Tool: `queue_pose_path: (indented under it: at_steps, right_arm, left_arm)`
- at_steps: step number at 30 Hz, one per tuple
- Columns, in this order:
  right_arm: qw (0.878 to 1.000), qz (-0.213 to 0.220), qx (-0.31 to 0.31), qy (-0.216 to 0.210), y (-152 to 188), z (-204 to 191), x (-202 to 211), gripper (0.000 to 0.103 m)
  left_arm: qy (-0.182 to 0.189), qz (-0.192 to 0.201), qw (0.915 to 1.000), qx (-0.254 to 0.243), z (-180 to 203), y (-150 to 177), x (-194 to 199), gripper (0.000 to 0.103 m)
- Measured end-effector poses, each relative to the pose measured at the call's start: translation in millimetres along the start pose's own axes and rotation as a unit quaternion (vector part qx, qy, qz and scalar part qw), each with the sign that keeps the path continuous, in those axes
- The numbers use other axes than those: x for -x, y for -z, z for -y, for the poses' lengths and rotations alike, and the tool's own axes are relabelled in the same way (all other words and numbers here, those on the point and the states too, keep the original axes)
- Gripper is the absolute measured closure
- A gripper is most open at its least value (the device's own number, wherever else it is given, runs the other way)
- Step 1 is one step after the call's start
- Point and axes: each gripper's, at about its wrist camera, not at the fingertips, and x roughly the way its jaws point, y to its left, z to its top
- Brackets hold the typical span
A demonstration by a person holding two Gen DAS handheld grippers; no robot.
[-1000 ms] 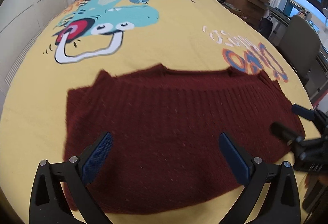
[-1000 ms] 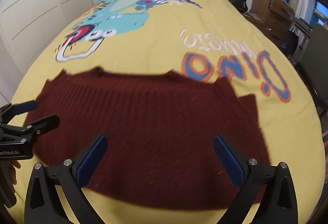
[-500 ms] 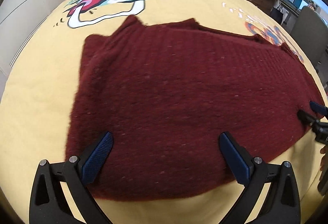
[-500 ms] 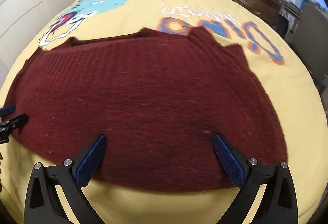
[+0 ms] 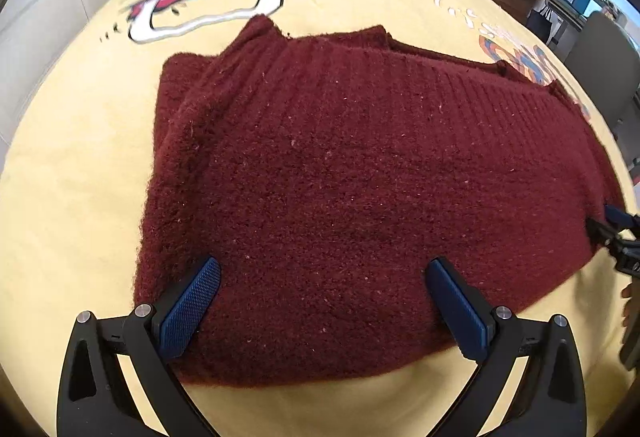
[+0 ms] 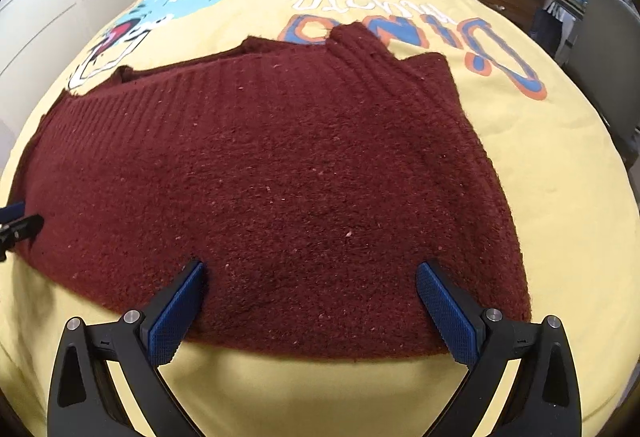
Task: Fold small clothes
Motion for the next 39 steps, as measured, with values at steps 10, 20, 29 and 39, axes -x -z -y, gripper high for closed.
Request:
queue_pose_path:
  at_steps: [10, 20, 29, 39]
  right_arm:
    - [1.000, 0.011, 0.028, -0.006, -5, -14, 58, 0.000]
    - [1.000, -0.010, 0.015, -0.004, 21, -15, 65, 0.000]
    - [0.999, -0.031, -0.003, 0.013, 34, 0, 57, 0.000]
    - [1.000, -0.005, -0.018, 0.007, 28, 11, 75, 0.000]
  left_arm:
    - [0.037, 0.012, 0.9963, 0.076, -58, -26, 61, 0.001]
    - [0.066, -0.040, 0.9876, 0.137, -98, -16, 5, 0.001]
    - [0.083, -0.032, 0.9889, 0.118, -77, -5, -10, 0.032]
    - [0.130, -0.030, 0.9847, 0.112, -52, -30, 34, 0.076]
